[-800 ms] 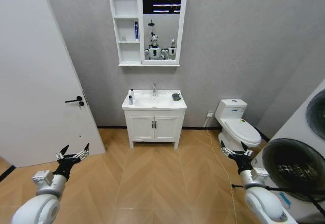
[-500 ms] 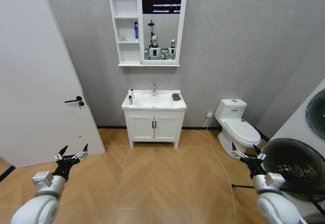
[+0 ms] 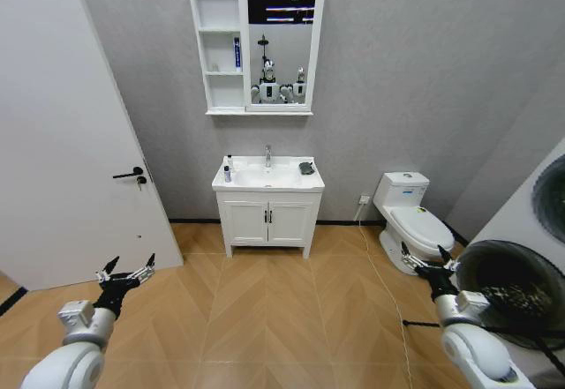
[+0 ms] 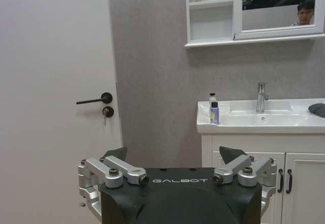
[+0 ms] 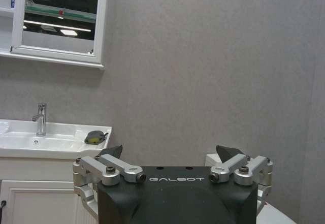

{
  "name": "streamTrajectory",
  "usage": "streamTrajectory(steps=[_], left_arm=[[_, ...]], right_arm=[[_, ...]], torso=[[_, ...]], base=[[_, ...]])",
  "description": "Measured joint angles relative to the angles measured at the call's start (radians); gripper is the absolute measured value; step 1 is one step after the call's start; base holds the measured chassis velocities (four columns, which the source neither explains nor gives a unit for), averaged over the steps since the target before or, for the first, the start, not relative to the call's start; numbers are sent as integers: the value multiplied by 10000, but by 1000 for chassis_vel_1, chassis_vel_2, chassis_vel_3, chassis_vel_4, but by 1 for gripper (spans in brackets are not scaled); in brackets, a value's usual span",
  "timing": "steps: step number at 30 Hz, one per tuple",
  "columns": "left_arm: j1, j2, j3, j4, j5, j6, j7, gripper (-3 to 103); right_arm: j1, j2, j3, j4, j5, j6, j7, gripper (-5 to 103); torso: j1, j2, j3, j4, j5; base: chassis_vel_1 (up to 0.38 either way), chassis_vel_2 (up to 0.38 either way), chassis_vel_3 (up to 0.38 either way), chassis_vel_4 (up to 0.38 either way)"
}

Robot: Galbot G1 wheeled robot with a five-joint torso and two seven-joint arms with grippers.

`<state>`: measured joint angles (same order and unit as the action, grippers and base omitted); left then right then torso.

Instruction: Move facial cleanser and shampoo from washbasin to cabinet, then wipe washbasin with towel.

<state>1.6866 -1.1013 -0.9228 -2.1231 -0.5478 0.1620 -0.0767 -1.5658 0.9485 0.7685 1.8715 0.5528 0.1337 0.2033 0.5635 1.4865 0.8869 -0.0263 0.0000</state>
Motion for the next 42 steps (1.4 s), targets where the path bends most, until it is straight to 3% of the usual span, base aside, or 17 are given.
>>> streamTrajectory(steps=[21, 31, 34, 35, 42], left_arm=[[47, -2, 523, -450, 321, 53, 107, 102], [30, -46, 591, -442, 338, 56, 119, 99], [5, -52, 638, -425, 349, 80, 119, 98], [-2, -64, 655, -408, 363, 87, 117, 96], [3, -109, 722, -401, 428, 92, 119, 99]], right_arm=[[-265, -47, -135, 437, 171, -280, -333, 100], [-381, 2, -202, 682, 125, -300, -299, 100], [-430, -4, -204, 715, 125, -303, -296, 100], [-450, -12, -204, 731, 124, -302, -295, 100], [-461, -17, -252, 755, 156, -334, -264, 100]], torso=[[-4, 2, -2, -1, 0], [1, 0, 0, -2, -7], [4, -2, 1, 1, 6], [3, -1, 0, 0, -12], [2, -1, 0, 2, 6]], base=[[-14, 14, 13, -15], [-182, 173, 191, -188], [-207, 224, 234, -207], [-212, 216, 235, -210], [-191, 197, 189, -203]])
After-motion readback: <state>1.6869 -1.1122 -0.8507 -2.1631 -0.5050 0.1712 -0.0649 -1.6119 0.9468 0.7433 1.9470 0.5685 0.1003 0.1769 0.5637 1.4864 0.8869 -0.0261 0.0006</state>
